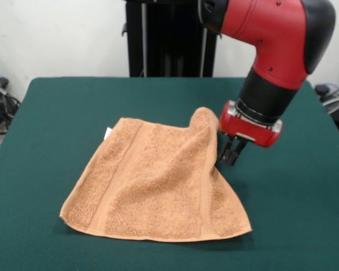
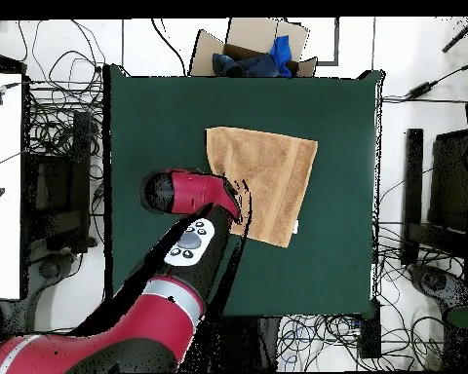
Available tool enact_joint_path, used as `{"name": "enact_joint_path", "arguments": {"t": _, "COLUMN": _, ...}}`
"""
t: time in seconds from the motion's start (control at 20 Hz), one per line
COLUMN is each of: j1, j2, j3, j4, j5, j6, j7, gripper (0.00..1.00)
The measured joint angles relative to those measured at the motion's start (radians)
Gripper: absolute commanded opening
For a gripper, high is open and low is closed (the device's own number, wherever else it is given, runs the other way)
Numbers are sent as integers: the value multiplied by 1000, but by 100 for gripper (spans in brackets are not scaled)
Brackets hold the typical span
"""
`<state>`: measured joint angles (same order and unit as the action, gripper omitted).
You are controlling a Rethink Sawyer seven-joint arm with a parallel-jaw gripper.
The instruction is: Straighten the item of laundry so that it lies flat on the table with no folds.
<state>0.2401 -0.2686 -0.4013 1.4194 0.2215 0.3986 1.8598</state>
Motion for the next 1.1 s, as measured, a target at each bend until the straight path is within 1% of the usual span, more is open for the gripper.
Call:
{"name": "enact_joint_path", "arguments": {"t": 0.5, "j1": -13, "j2": 17, "j3": 0, "j4": -34, "j5": 0, "j6": 0, "j7": 0, "gripper": 0}}
{"name": "enact_joint_path", "arguments": {"t": 1.1, "j1": -19, "j2": 59, "j3": 0, "j4": -45, "j5": 0, "j6": 0, "j7": 0, "gripper": 0}}
